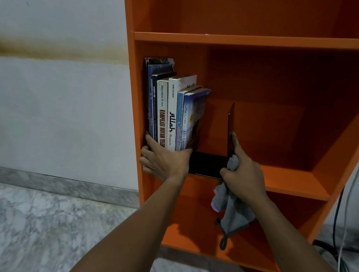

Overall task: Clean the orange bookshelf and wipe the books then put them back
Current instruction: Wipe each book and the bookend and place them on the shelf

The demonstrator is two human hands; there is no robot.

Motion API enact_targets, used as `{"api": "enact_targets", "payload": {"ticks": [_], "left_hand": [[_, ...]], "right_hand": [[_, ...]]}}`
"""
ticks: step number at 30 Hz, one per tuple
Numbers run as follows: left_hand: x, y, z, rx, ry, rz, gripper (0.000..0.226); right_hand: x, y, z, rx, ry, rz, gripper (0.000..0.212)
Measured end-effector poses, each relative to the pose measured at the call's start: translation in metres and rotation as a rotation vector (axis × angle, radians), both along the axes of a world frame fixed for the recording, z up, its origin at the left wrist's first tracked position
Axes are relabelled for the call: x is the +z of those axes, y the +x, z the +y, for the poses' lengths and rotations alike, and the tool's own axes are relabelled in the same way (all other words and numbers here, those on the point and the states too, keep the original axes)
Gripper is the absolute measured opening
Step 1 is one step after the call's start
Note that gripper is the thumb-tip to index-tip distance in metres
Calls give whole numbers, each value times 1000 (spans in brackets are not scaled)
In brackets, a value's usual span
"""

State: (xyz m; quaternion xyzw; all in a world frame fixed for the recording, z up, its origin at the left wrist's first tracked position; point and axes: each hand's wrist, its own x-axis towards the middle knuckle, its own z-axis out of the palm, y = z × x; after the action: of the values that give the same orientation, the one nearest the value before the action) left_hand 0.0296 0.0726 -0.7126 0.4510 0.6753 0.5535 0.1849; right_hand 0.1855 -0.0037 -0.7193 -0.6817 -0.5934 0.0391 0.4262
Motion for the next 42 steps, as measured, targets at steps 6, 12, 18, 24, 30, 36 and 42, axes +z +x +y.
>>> {"api": "enact_targets", "payload": {"ticks": [6,12,18,24,30,36,42], "left_hand": [[4,-2,4,-11,-66,4,120],[8,-1,4,-70,-86,-25,116],[15,-13,5,-91,-94,113,110],[28,-6,2,-46,-156,62,114],[37,1,3,-7,-177,42,109],[40,-3,2,-30,-175,62,109],[30,-21,-2,-150,-107,31,116]], "right_hand": [[0,2,1,14,0,11,104],[2,4,0,6,-11,13,104],[6,-7,0,-3,19,-92,103],[1,-26,10,19,38,-76,102],[3,-39,34,36,-18,-75,94],[3,-61,50,94,-101,23,22],[10,-45,58,375,-195,411,51]]}}
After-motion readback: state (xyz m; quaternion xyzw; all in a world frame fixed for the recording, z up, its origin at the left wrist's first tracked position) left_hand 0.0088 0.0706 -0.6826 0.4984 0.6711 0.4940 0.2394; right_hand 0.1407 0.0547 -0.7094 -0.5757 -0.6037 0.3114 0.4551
